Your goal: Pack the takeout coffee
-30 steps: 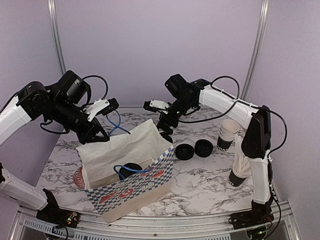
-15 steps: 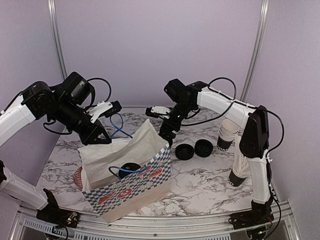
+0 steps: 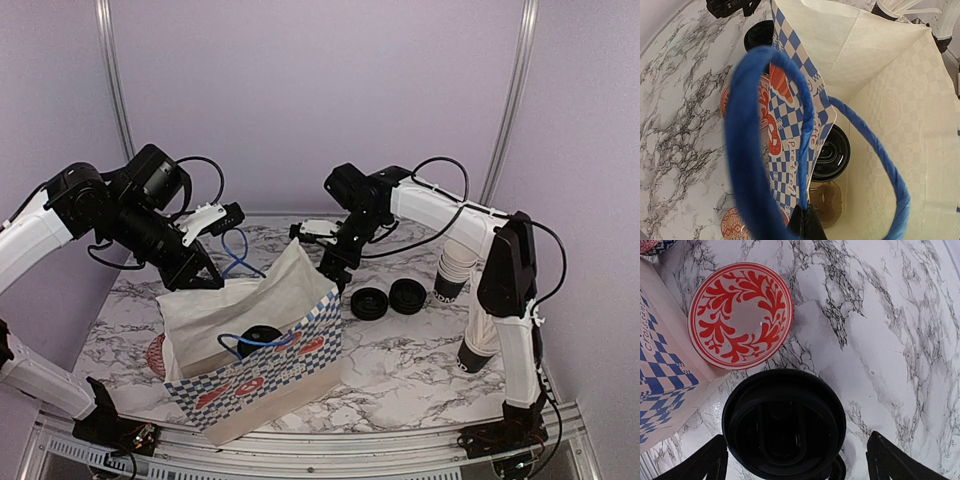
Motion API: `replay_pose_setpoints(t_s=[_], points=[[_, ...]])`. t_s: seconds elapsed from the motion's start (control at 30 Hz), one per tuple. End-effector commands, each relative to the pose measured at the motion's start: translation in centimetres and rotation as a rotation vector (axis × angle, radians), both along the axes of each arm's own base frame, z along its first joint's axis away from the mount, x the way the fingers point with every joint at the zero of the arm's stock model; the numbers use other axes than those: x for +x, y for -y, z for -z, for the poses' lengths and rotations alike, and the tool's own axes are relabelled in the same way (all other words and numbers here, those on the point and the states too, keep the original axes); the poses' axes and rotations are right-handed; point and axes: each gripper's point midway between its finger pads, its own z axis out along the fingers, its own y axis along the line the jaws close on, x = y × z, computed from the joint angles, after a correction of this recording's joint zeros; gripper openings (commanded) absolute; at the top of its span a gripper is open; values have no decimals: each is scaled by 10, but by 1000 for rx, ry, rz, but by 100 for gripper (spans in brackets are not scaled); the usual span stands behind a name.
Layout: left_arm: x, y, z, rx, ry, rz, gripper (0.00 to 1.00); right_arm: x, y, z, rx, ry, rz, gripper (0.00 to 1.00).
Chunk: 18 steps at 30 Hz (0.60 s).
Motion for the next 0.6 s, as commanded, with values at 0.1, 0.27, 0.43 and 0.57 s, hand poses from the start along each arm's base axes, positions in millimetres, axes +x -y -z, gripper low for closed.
replay_pose_setpoints(t_s=[0.1, 0.27, 0.43, 0.57], points=[[-6, -7, 9, 41, -44, 8, 1, -5, 0, 19, -48, -31, -2, 89], [-7, -6, 13, 44, -57, 14, 2, -5, 2, 16, -49, -29, 10, 79], [-7, 0, 17, 35, -74, 30, 3, -11, 2, -4, -16, -17, 2, 71], [-1, 13, 16, 15, -75, 55, 4, -10, 7, -45, 47, 50, 8, 67]])
